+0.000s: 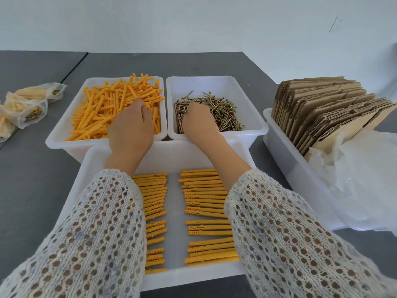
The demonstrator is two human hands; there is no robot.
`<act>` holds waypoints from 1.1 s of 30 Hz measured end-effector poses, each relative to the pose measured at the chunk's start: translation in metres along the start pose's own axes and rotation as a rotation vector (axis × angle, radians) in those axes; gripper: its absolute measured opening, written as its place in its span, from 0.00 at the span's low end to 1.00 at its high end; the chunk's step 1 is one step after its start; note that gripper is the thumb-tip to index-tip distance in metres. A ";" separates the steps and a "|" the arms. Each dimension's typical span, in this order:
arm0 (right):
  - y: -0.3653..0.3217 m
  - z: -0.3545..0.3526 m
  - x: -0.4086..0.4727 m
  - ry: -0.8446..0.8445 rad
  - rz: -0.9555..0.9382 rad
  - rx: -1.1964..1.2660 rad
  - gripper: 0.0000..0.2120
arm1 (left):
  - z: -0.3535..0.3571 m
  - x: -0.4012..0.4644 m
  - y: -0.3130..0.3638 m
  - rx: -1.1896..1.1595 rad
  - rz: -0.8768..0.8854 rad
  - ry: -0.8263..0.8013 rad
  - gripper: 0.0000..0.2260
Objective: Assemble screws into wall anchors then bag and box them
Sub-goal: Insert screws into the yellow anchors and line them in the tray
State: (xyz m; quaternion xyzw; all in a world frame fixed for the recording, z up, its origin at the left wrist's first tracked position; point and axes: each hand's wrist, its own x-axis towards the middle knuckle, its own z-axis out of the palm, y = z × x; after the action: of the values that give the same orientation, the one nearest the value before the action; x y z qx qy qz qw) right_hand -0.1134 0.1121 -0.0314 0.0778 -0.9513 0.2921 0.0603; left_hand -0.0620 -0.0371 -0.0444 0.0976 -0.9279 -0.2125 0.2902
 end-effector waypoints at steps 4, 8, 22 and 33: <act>0.001 0.000 0.002 -0.001 0.014 -0.008 0.15 | 0.002 -0.003 0.003 -0.007 0.122 0.135 0.13; 0.003 -0.003 0.004 -0.022 0.044 0.088 0.14 | -0.001 -0.007 0.003 0.014 0.169 0.231 0.12; -0.004 -0.006 -0.006 0.144 -0.190 0.094 0.13 | -0.003 -0.006 0.002 0.036 0.236 0.234 0.16; -0.004 -0.001 -0.005 0.341 -0.261 0.046 0.16 | -0.002 -0.008 0.005 -0.047 0.376 0.066 0.13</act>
State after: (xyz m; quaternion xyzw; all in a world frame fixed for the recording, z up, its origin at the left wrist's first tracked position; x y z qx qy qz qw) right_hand -0.1081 0.1101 -0.0287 0.1512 -0.9023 0.3124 0.2557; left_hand -0.0552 -0.0312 -0.0448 -0.0772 -0.9146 -0.1730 0.3573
